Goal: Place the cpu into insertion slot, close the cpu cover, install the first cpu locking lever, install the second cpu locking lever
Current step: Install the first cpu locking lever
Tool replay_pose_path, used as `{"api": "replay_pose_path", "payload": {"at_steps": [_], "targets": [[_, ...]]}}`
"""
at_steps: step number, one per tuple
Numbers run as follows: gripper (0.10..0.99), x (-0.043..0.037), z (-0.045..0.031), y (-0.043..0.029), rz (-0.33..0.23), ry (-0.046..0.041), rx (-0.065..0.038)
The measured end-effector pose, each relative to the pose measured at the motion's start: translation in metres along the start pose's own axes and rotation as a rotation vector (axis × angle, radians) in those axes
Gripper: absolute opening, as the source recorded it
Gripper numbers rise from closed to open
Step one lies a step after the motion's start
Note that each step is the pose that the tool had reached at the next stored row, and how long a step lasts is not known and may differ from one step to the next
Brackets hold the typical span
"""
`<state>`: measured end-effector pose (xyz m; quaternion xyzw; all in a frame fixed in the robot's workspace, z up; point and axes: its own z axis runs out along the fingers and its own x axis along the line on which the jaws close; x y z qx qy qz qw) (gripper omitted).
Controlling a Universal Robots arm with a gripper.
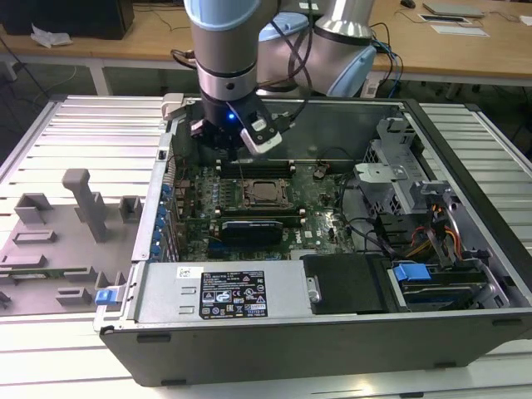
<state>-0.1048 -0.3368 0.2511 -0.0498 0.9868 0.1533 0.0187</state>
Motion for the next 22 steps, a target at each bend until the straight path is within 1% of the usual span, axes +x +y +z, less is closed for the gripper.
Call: {"api": "replay_pose_path", "payload": {"at_steps": [2, 6, 8, 10, 12, 13, 14, 15, 16, 19, 21, 22], "targets": [[0.106, -0.0120, 0.0007, -0.0014, 0.000, -0.0001, 0.000], [0.106, -0.0314, 0.0017, -0.0036, 0.000, 0.0000, 0.000], [0.106, -0.0376, 0.0019, -0.0043, 0.000, 0.0001, 0.000], [0.106, -0.0389, 0.0027, -0.0046, 0.000, -0.0009, 0.004], [0.106, -0.0389, 0.0029, -0.0048, -0.004, -0.0121, 0.011], [0.106, -0.0390, 0.0032, -0.0048, -0.009, -0.0287, 0.020], [0.106, -0.0389, 0.0036, -0.0049, -0.014, -0.0486, 0.028], [0.106, -0.0387, 0.0041, -0.0051, -0.018, -0.0632, 0.031], [0.106, -0.0385, 0.0045, -0.0052, -0.019, -0.0705, 0.031], [0.106, -0.0378, 0.0063, -0.0057, -0.020, -0.0882, 0.034], [0.106, -0.0375, 0.0105, -0.0070, 0.025, -0.1032, 0.038], [0.106, -0.0375, 0.0117, -0.0073, 0.040, -0.1076, 0.040]]}}
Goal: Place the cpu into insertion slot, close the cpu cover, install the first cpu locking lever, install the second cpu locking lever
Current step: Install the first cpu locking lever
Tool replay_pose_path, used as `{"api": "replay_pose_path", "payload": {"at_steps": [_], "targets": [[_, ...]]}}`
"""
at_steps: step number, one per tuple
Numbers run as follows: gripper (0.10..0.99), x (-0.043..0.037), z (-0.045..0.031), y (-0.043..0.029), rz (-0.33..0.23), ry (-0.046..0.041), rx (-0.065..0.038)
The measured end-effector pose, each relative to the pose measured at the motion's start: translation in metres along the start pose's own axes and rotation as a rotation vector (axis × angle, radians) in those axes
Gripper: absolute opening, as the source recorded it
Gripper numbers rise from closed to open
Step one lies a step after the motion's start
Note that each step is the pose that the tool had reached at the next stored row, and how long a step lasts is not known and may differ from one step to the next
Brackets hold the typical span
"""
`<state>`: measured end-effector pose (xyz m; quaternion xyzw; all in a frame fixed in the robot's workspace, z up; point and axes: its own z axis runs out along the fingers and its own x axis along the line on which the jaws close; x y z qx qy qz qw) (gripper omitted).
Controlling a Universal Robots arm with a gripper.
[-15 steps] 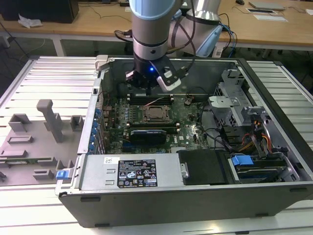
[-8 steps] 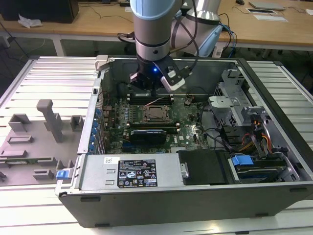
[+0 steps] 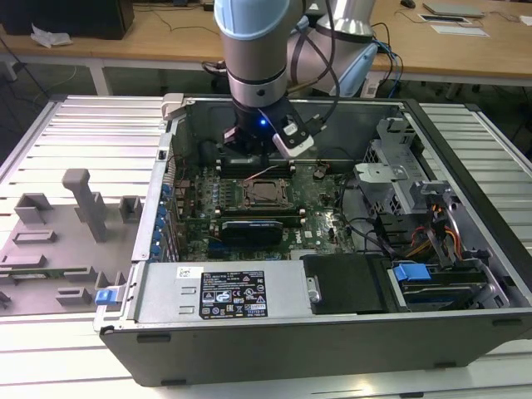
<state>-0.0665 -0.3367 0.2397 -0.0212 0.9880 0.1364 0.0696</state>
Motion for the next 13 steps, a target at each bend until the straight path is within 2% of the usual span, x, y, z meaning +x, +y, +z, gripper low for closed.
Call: {"api": "replay_pose_path", "payload": {"at_steps": [2, 5, 9, 13], "targets": [[0.106, 0.0006, 0.0030, 0.0009, 0.015, -0.0042, 0.002], [0.106, 0.0013, 0.0077, 0.0035, 0.020, -0.0054, 0.007], [0.106, 0.0019, 0.0148, 0.0091, 0.020, -0.0054, 0.026], [0.106, 0.0027, 0.0194, 0.0120, 0.018, -0.0089, 0.031]]}}
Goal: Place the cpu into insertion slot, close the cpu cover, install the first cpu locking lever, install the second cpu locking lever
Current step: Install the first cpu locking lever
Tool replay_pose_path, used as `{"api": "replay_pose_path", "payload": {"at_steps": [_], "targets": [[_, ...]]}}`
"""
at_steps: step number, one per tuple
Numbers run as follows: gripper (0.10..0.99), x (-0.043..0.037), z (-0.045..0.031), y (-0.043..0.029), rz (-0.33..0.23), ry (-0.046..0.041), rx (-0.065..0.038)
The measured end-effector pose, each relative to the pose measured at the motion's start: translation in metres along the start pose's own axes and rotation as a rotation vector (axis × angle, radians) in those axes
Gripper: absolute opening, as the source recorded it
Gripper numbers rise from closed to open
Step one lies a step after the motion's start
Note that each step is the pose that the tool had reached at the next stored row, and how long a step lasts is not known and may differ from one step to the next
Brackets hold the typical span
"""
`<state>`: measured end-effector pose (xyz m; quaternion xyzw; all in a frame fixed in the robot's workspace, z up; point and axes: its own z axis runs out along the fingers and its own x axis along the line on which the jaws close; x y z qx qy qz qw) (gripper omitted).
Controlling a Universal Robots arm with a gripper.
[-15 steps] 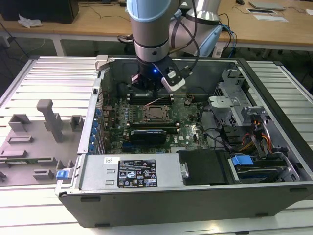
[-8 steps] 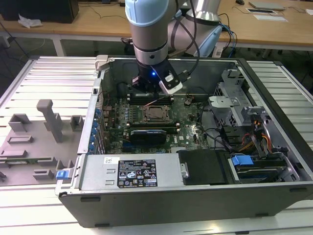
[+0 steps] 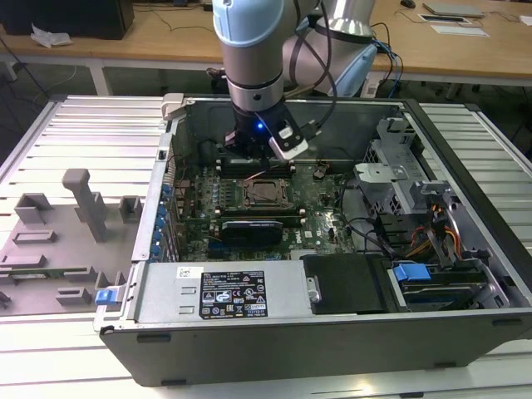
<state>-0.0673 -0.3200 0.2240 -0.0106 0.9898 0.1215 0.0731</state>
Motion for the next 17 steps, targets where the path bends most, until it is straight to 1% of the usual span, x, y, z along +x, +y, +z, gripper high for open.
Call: {"api": "replay_pose_path", "payload": {"at_steps": [3, 6, 7, 8, 10, 11, 12, 15, 17], "targets": [[0.106, 0.0009, 0.0026, 0.0016, -0.002, -0.0050, 0.005], [0.106, 0.0043, 0.0040, 0.0021, -0.007, -0.0237, 0.010], [0.106, 0.0102, 0.0046, 0.0023, -0.014, -0.0480, 0.012], [0.106, 0.0106, 0.0046, 0.0023, -0.014, -0.0503, 0.012], [0.106, 0.0172, 0.0053, 0.0022, -0.030, -0.1172, 0.012], [0.106, 0.0181, 0.0056, 0.0021, -0.031, -0.1219, 0.012], [0.106, 0.0188, 0.0060, 0.0022, -0.030, -0.1245, 0.012], [0.106, 0.0195, 0.0070, 0.0022, -0.006, -0.1303, 0.018], [0.106, 0.0195, 0.0076, 0.0021, 0.018, -0.1361, 0.023]]}}
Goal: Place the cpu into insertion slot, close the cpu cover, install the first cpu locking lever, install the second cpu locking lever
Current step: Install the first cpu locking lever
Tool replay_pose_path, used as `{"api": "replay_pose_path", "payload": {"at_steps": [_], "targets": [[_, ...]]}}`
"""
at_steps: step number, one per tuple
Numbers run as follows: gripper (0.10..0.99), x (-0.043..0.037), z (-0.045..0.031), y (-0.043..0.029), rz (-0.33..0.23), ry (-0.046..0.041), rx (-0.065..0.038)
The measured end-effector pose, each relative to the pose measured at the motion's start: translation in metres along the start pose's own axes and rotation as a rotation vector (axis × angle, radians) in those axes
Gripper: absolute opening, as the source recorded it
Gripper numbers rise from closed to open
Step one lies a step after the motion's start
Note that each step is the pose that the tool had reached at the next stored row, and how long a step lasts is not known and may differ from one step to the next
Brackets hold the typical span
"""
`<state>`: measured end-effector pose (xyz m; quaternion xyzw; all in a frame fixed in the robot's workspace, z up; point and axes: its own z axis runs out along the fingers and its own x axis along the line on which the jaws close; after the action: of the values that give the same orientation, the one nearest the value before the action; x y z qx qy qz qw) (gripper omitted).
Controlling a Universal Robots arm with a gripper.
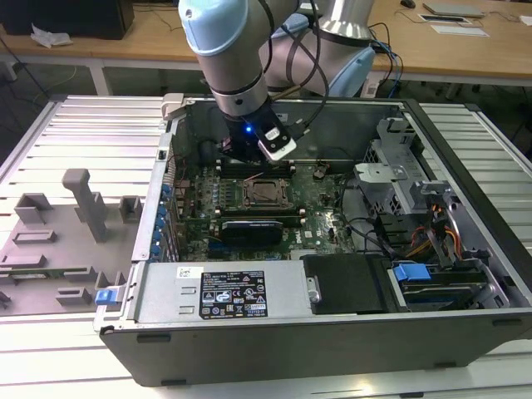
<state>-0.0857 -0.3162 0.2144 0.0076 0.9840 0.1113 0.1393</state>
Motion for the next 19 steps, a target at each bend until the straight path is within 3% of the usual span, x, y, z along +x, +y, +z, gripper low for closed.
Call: {"api": "replay_pose_path", "payload": {"at_steps": [2, 19], "targets": [[0.106, 0.0002, 0.0008, 0.0000, 0.041, -0.0097, 0.012], [0.106, 0.0020, 0.0047, 0.0100, 0.128, -0.0303, 0.037]]}}
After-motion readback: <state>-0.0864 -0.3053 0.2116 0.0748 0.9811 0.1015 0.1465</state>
